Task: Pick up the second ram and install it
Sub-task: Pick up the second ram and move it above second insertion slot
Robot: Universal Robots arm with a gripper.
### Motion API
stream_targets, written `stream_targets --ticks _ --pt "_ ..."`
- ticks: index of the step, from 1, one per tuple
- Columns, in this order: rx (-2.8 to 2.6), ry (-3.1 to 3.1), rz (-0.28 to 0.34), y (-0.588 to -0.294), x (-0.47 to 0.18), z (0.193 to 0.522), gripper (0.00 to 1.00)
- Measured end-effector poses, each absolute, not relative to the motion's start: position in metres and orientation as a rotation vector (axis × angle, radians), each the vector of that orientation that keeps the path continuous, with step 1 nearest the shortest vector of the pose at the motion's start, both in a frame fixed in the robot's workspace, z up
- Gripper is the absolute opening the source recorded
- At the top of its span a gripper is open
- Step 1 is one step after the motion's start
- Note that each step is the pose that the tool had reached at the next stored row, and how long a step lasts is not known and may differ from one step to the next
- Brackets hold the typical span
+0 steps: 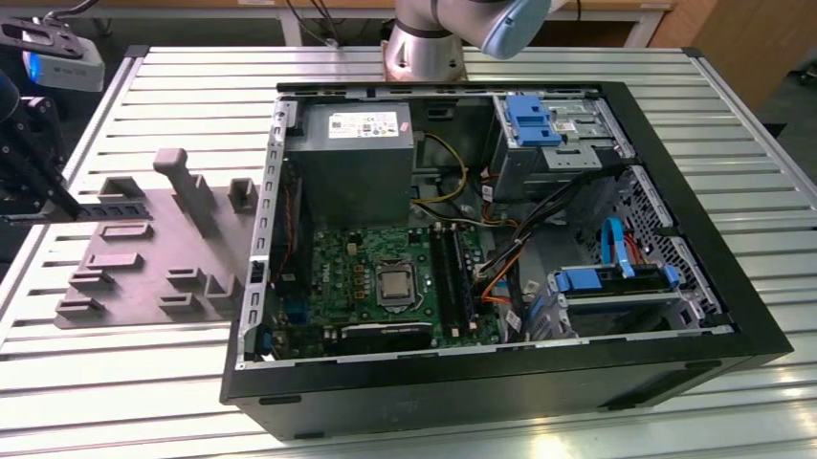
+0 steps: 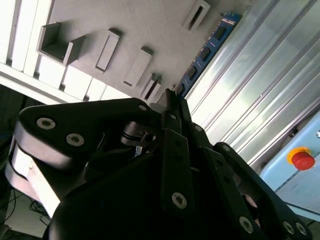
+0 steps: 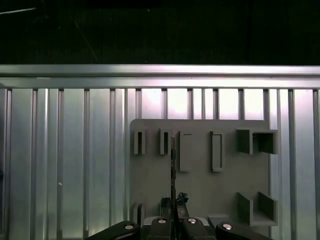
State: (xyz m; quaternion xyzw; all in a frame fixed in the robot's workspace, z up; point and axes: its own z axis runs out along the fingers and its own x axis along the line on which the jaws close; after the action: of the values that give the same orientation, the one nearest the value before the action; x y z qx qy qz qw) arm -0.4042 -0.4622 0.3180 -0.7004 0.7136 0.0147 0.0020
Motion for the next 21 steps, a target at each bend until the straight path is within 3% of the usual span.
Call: stream_targets --ticks 21 --pt "-2.197 2.239 0.046 -0.462 -0.404 0.336 0.14"
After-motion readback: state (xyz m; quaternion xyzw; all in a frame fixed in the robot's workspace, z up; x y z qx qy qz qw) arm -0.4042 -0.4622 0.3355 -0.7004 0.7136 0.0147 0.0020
